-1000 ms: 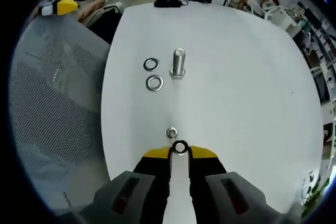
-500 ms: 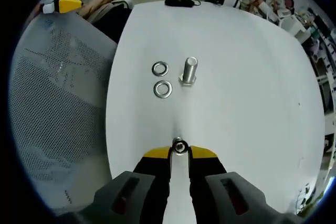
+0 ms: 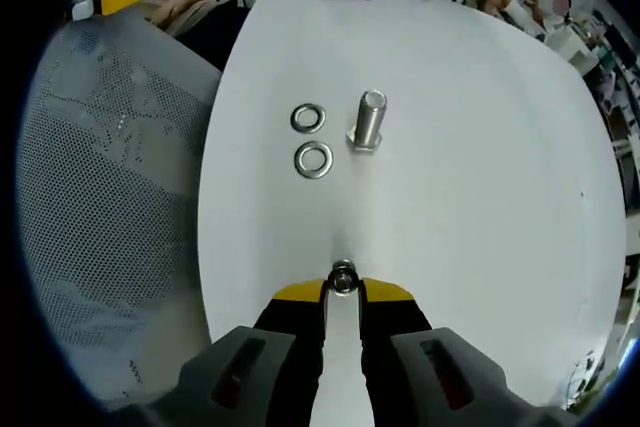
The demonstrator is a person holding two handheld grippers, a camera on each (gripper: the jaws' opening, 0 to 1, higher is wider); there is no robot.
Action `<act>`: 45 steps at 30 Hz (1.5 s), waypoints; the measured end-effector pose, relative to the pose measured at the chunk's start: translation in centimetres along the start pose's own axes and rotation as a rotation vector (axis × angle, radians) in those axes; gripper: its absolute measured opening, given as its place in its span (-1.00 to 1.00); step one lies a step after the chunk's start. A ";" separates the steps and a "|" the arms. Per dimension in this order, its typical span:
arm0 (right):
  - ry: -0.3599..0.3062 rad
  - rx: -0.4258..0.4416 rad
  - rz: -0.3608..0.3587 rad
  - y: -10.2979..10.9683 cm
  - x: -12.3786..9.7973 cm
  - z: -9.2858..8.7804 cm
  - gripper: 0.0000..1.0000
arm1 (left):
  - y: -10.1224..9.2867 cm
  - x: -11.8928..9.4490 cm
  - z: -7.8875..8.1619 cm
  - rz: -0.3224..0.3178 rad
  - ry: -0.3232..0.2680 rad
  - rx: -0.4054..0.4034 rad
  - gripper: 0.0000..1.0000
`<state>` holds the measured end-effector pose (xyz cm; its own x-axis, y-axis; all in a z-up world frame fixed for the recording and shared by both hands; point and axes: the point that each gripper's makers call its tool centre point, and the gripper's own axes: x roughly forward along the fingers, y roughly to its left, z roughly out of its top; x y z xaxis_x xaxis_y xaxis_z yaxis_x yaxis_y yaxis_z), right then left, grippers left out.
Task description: Place the washer onto the threaded stud by aligning its center hole with the stud, sliding it down to the base, and recovering from edge contact or off-axis alignment until the washer reaches the visible bottom stop.
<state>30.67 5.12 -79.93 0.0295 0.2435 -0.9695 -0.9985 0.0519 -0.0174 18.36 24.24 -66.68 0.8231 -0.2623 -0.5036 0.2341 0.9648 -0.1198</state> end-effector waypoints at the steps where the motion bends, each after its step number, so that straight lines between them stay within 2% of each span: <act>1: 0.006 -0.002 0.000 0.0 0.2 -0.1 -0.74 | 0.0 0.0 0.0 0.000 0.001 0.000 -0.62; 19: 0.042 0.017 0.007 -0.2 2.7 -0.6 -0.73 | -0.2 0.1 -0.3 -0.006 0.017 0.011 -0.63; 31: 0.061 0.006 0.023 0.0 3.5 -0.8 -0.71 | -0.1 0.1 -0.2 -0.006 0.012 0.007 -0.63; 35: 0.050 0.026 0.016 0.0 3.4 -0.8 -0.52 | -0.1 0.1 -0.1 -0.005 0.011 0.006 -0.63; 40: 0.050 0.037 -0.002 -0.7 3.1 -1.8 -0.43 | -0.1 0.1 -0.1 -0.003 0.011 0.005 -0.63; 45: 0.033 0.097 -0.011 -1.3 2.3 -3.4 -0.43 | -0.1 0.1 -0.1 -0.003 0.009 0.004 -0.64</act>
<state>31.92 2.33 -83.01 0.0378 0.2108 -0.9768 -0.9889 0.1482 -0.0063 18.37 24.13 -66.80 0.8178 -0.2647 -0.5110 0.2383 0.9640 -0.1180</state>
